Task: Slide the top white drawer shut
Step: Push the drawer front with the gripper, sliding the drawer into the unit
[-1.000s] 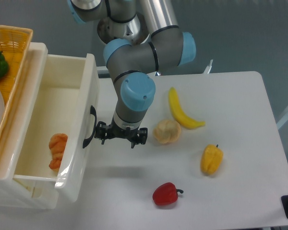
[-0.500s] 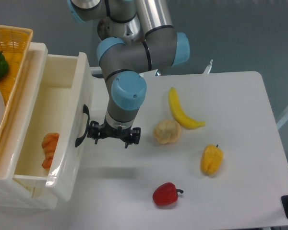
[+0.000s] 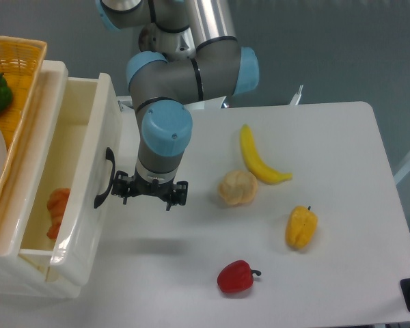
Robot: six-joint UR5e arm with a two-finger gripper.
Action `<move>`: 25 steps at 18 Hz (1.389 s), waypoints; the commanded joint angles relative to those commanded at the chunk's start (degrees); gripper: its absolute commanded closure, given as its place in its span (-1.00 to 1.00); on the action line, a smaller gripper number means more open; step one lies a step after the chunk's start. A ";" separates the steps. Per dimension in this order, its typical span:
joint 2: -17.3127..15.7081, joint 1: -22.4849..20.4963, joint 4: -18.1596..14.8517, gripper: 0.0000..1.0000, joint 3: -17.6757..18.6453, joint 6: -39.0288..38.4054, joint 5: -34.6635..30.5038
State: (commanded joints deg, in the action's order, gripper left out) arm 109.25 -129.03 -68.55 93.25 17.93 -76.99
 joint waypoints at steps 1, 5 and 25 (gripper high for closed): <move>-0.09 0.09 0.00 -1.00 0.00 -0.09 0.00; -0.09 0.97 0.17 -1.00 -0.09 -0.26 -0.26; 0.09 4.22 0.35 -1.00 -1.32 -0.09 -2.46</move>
State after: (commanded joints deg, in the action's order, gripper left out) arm 109.34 -124.81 -68.20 91.93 17.84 -79.45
